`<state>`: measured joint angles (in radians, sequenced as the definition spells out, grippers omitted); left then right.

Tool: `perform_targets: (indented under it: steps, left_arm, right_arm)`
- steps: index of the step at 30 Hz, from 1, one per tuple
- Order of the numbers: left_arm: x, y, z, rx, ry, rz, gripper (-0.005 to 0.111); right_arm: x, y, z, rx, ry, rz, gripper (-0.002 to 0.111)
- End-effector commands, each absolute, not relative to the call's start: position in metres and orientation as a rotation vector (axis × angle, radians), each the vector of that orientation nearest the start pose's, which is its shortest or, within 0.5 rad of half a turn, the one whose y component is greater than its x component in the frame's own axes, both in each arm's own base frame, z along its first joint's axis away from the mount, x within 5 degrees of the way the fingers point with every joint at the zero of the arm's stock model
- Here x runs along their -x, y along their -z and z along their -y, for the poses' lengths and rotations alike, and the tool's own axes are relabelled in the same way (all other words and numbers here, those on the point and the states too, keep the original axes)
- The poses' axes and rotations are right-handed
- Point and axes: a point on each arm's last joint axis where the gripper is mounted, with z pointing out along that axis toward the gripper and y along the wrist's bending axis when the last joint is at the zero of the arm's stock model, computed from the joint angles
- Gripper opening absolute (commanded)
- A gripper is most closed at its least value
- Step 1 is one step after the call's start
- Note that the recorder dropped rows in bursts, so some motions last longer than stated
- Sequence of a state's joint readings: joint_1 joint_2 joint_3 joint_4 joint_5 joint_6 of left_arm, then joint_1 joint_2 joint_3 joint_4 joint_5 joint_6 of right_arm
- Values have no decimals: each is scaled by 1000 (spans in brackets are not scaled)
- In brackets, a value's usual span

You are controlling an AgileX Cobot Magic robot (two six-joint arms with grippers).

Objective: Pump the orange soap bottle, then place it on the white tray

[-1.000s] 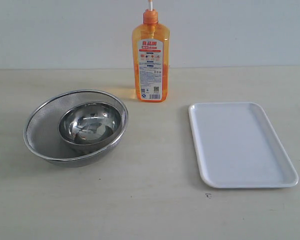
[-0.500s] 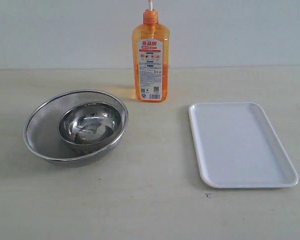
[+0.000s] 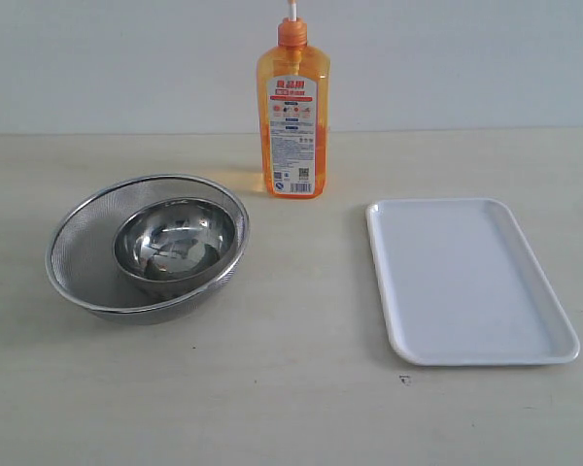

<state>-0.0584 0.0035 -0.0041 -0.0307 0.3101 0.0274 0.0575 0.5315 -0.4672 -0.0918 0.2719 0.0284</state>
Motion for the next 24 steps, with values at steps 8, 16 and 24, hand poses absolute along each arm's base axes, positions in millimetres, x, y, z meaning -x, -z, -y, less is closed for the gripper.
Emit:
perform_targets:
  steps: [8, 16, 24]
  left_arm:
    - [-54, -185, 4, -37, 67, -1790, 5]
    - [-54, -185, 4, -37, 67, -1790, 5]
    - [-54, -185, 4, -37, 67, -1790, 5]
  right_arm:
    - [-115, -310, -4, 55, -1, -1776, 0]
    - [-121, -316, -5, 39, -26, -1709, 0]
    - [-150, -302, -7, 45, -27, -1800, 0]
